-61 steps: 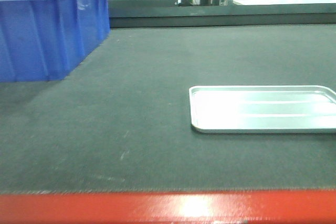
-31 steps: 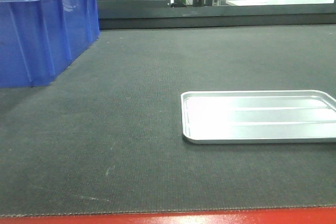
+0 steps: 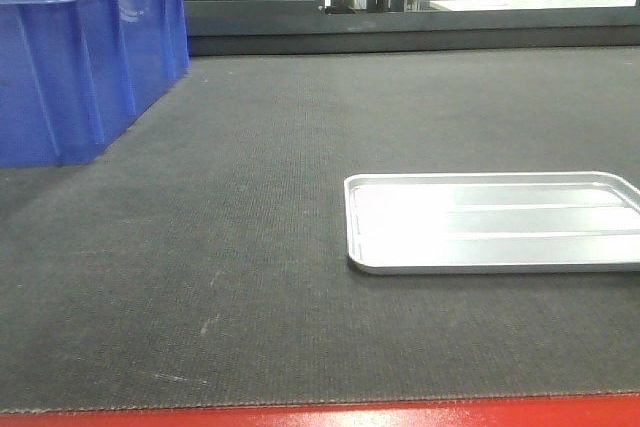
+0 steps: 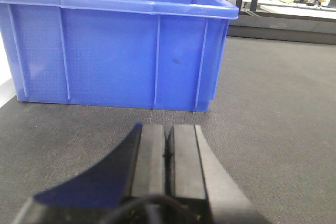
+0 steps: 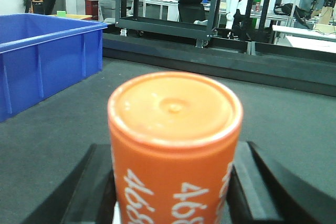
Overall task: Grab orange capacitor from left shelf to right conveyor
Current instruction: 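Stop the base beside the conveyor facing the silver tray, then lower the held cylinder onto the silver tray with the right gripper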
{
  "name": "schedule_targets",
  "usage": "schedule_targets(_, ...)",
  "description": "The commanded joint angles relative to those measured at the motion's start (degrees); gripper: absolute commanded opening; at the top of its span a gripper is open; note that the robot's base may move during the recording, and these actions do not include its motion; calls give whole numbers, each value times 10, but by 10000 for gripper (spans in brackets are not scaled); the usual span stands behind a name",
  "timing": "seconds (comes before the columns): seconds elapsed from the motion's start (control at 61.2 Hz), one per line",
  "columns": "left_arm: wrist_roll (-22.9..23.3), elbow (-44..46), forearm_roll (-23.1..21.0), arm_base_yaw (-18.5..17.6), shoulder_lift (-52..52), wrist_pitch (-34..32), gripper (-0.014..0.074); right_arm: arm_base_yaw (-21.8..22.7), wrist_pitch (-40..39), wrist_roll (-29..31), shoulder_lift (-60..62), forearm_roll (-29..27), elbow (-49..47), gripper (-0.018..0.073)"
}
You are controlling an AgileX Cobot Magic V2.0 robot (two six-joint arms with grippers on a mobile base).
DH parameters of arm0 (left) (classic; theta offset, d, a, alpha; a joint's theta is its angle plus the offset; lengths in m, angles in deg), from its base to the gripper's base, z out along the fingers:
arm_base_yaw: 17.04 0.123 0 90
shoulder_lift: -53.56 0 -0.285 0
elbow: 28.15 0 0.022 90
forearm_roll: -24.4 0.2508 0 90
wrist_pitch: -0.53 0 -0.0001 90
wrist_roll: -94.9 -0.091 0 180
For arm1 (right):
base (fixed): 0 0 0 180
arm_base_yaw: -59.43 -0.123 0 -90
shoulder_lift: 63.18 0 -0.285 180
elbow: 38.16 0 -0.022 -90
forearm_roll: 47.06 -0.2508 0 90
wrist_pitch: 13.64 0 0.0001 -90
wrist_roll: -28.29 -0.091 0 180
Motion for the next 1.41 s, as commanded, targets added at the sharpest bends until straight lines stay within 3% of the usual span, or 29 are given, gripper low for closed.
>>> schedule_targets(0.0,0,3,0,-3,10,-48,-105,4,-53,1,-5,9,-16,162)
schedule_targets(0.196,0,3,0,-3,10,-48,-105,4,-52,1,-14,6,-18,162)
schedule_targets(0.376,0,3,0,-3,10,-48,-105,4,-63,1,-120,-9,-59,162)
schedule_targets(0.589,0,3,0,-3,10,-48,-105,4,-205,1,-288,-9,-80,162)
schedule_targets(0.769,0,3,0,-3,10,-48,-105,4,-278,1,-401,-9,-80,162)
schedule_targets(1.046,0,3,0,-3,10,-48,-105,4,-370,1,-531,16,-74,162)
schedule_targets(1.39,0,3,0,-3,10,-48,-105,4,-582,1,-661,21,-3,162)
